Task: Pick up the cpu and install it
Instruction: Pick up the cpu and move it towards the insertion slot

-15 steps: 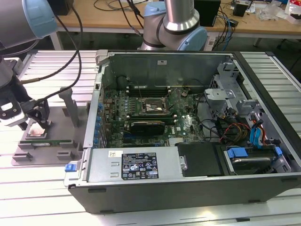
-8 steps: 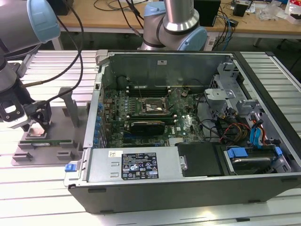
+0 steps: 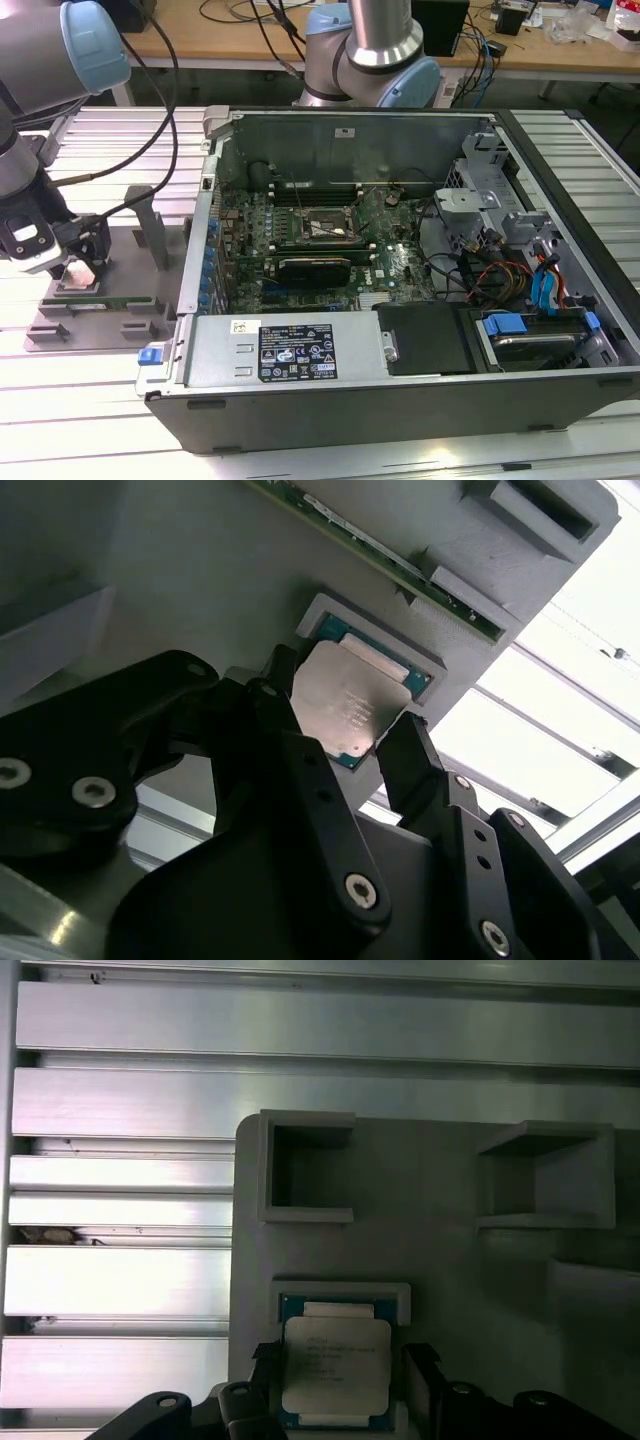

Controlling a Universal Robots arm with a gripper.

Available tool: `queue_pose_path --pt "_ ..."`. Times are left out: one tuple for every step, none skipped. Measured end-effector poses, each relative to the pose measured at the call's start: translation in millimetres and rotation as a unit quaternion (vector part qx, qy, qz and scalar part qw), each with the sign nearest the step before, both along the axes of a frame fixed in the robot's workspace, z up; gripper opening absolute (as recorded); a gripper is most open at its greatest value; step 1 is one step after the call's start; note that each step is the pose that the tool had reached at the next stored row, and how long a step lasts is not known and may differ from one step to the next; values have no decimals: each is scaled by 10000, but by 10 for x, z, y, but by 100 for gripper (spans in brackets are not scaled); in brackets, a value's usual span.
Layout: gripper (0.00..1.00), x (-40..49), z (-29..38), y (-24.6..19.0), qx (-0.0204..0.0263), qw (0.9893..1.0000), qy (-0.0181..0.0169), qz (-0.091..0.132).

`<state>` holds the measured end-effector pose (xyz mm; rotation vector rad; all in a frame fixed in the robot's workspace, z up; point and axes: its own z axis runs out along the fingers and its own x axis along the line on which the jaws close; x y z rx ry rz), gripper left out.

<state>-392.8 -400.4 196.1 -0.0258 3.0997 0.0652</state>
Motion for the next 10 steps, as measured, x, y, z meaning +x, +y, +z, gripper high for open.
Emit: queue_pose_path --pt "60 0 -1 0 0 10000 0 0" --pt "60 0 -1 0 0 10000 0 0" --pt "60 0 -1 0 0 10000 0 0" --pt "62 0 -1 0 0 10000 0 0" --pt "68 0 -4 0 -1 10000 -1 0" --pt "68 0 -15 1 -34 10000 0 -1" --pt "68 0 -20 0 -57 10000 1 0" --pt "68 1 -25 0 -59 10000 6 1" --pt "68 7 -36 1 -66 9999 89 1" --pt "68 11 -39 1 -66 9999 111 0"
